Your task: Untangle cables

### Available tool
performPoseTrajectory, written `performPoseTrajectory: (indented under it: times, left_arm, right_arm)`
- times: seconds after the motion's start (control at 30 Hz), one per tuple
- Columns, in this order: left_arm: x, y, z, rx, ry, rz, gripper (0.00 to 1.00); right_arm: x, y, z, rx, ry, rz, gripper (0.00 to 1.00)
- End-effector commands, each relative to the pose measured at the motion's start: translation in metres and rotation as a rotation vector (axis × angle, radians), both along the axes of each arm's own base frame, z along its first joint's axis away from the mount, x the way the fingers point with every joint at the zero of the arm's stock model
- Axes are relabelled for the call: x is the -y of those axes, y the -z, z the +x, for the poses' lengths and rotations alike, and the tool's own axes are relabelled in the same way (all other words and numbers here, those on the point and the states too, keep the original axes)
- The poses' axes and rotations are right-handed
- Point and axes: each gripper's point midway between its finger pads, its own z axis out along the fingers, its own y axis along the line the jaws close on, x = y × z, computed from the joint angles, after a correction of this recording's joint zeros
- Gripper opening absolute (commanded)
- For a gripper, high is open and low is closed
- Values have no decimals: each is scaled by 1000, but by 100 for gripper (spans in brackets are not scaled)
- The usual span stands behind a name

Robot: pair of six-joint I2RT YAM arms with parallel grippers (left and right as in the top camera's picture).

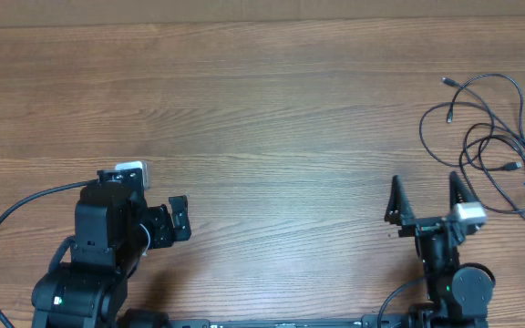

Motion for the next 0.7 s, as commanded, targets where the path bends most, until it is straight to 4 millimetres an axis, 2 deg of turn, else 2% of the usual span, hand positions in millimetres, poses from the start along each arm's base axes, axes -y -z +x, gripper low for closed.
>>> performPoseTrajectory:
  times: [0.0, 0.07, 0.67]
  left_arm:
    - [-1, 4, -1, -5, 7, 19, 100]
    - [-1, 4, -1, -5, 8, 19, 99]
    - [-1, 4, -1, -6, 7, 19, 100]
  right_arm:
    - [-1, 32, 1, -117, -11, -16, 100]
    - [-1, 31, 1, -116, -9, 25, 100]
    - [-1, 31, 1, -118, -8, 25, 100]
